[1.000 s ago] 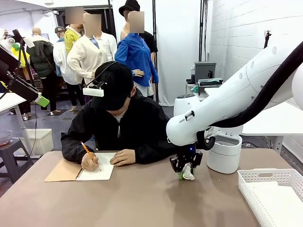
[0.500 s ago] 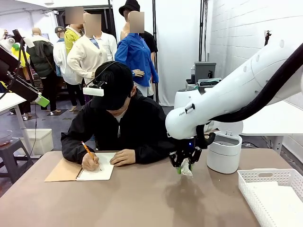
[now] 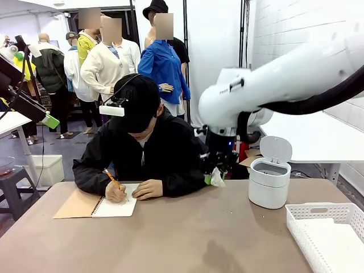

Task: Sort the paper based on its condition.
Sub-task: If a person hands you a paper, place it in the Organizing basket , and if it's crumpled, put it in the Trash can.

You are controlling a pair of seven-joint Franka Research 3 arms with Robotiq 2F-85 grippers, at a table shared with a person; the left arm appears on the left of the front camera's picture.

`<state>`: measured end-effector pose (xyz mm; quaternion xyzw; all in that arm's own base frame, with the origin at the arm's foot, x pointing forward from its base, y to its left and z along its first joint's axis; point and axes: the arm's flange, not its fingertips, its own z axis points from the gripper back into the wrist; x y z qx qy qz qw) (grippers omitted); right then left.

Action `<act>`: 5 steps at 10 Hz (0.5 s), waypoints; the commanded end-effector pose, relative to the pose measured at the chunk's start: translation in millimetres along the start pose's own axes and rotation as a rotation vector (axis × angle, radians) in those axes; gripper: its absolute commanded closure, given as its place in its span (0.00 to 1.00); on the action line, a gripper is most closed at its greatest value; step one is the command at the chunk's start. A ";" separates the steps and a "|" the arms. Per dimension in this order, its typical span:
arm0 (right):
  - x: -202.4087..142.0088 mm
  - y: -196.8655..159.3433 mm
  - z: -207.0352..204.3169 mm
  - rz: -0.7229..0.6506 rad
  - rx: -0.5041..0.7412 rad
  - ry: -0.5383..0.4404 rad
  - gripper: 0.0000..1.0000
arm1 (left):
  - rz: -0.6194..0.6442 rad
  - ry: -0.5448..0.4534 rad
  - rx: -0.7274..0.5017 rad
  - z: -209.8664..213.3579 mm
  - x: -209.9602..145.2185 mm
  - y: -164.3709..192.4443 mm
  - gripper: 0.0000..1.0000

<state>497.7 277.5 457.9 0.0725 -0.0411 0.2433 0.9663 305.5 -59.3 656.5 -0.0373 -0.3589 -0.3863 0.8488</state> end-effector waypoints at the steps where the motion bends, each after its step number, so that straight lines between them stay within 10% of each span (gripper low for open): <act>1: -7.8 -7.0 23.1 0.030 0.009 -0.010 0.49 | 0.000 -0.001 -0.001 0.3 0.2 0.0 0.00; 5: -12.7 -22.9 70.5 0.007 -0.061 -0.076 0.49 | 0.000 -0.001 -0.001 0.3 0.2 0.0 0.00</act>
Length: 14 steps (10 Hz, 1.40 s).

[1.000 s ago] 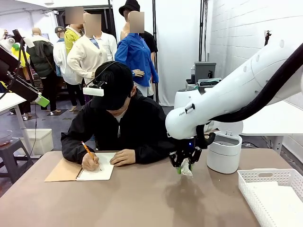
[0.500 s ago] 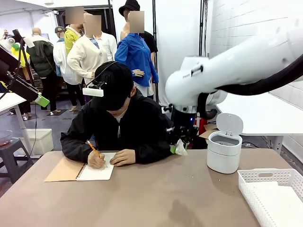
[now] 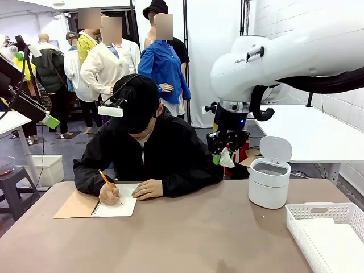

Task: Sort the paper based on its condition.
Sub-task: If a person hands you a paper, place it in the Organizing basket , and if it's crumpled, put it in the Trash can.

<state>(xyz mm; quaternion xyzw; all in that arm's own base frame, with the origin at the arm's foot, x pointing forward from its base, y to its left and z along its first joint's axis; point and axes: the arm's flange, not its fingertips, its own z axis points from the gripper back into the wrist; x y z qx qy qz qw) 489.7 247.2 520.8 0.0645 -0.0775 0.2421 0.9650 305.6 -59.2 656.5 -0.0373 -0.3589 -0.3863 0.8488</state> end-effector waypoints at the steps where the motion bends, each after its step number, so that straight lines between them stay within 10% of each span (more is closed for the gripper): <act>1: 2.1 -18.5 7.7 -0.011 -0.059 -0.029 0.49 | 0.000 -0.001 -0.001 0.2 0.2 0.0 0.00; 14: 8.4 -131.6 -27.3 -0.268 -0.427 -0.092 0.49 | 0.000 -0.001 -0.001 0.2 0.2 0.0 0.00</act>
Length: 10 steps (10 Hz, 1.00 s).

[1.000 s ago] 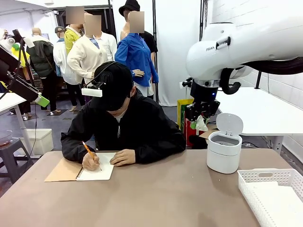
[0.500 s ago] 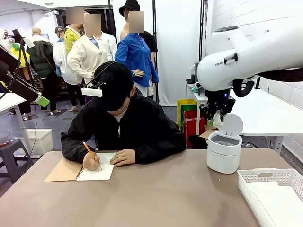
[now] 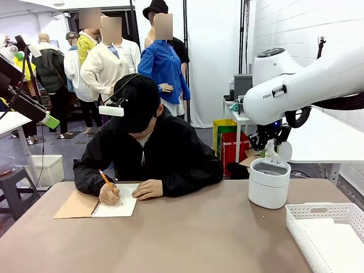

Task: Sort the paper based on its condition.
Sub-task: If a person hands you a paper, place it in the Organizing basket , and if it's crumpled, put it in the Trash can.

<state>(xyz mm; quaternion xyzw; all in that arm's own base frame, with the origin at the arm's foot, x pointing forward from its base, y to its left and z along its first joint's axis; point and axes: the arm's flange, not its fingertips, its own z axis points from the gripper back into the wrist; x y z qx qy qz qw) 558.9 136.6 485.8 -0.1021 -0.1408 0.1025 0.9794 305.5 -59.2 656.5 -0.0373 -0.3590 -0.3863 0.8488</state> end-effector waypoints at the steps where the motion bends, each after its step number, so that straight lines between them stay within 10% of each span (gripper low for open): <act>1: 5.0 3.2 -3.0 -0.028 -0.049 -0.034 0.49 | 0.000 -0.001 -0.001 0.2 0.2 0.0 0.00; 3: 4.3 4.7 -6.4 -0.024 -0.032 -0.022 0.49 | 0.000 -0.001 -0.001 0.2 0.2 0.0 0.00; 6: 2.6 6.9 -4.6 -0.027 -0.025 -0.019 0.00 | 0.000 -0.001 -0.001 0.2 0.2 0.0 0.00; 10: 2.1 8.9 -5.7 -0.016 -0.018 -0.019 0.00 | 0.000 -0.001 -0.001 0.2 0.2 0.0 0.00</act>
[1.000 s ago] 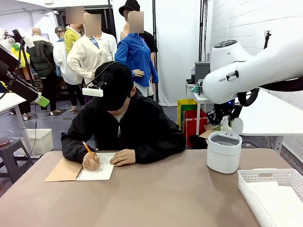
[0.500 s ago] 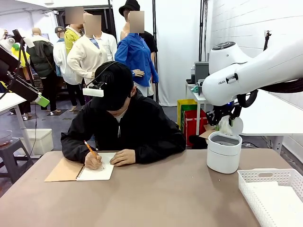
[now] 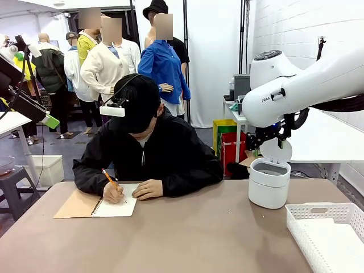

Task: Sort the paper based on its condition.
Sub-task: If a person hands you a paper, place it in the Organizing basket , and if it's crumpled, put it in the Trash can.

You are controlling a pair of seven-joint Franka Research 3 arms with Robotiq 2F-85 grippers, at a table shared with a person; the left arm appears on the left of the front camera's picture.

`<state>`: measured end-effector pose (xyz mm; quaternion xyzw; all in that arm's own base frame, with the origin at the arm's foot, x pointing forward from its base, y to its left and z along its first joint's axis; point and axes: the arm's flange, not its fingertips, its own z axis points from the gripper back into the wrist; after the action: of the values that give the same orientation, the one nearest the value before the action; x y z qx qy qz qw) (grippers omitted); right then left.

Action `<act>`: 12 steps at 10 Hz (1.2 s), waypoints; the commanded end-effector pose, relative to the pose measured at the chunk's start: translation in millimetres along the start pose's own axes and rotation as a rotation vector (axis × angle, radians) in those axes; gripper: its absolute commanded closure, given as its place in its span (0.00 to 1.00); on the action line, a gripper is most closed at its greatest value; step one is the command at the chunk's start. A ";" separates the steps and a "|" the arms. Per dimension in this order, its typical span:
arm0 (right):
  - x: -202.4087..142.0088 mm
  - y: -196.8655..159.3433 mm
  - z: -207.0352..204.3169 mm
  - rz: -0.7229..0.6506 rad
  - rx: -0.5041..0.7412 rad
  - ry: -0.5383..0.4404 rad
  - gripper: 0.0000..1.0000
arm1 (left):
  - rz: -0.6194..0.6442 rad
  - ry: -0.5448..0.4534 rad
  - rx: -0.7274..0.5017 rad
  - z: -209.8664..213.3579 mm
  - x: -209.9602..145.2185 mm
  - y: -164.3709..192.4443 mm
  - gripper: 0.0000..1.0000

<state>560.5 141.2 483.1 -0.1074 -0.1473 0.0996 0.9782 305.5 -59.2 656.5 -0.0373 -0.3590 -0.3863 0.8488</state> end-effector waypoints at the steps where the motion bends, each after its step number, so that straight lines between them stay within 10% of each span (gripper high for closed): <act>1: -0.6 5.3 -3.3 -0.007 0.004 -0.006 0.00 | 0.000 -0.001 -0.001 0.2 0.2 0.0 0.00; 7: -0.5 6.7 1.2 0.004 0.013 0.001 0.00 | 0.000 -0.001 -0.001 0.2 0.2 0.0 0.00; 12: -36.9 75.8 35.5 0.255 0.293 -0.098 0.00 | 0.000 -0.001 -0.001 0.2 0.2 0.0 0.00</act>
<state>513.8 218.8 485.0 -0.0094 -0.1578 0.2169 0.9633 305.6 -59.4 656.5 -0.0373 -0.3589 -0.3864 0.8488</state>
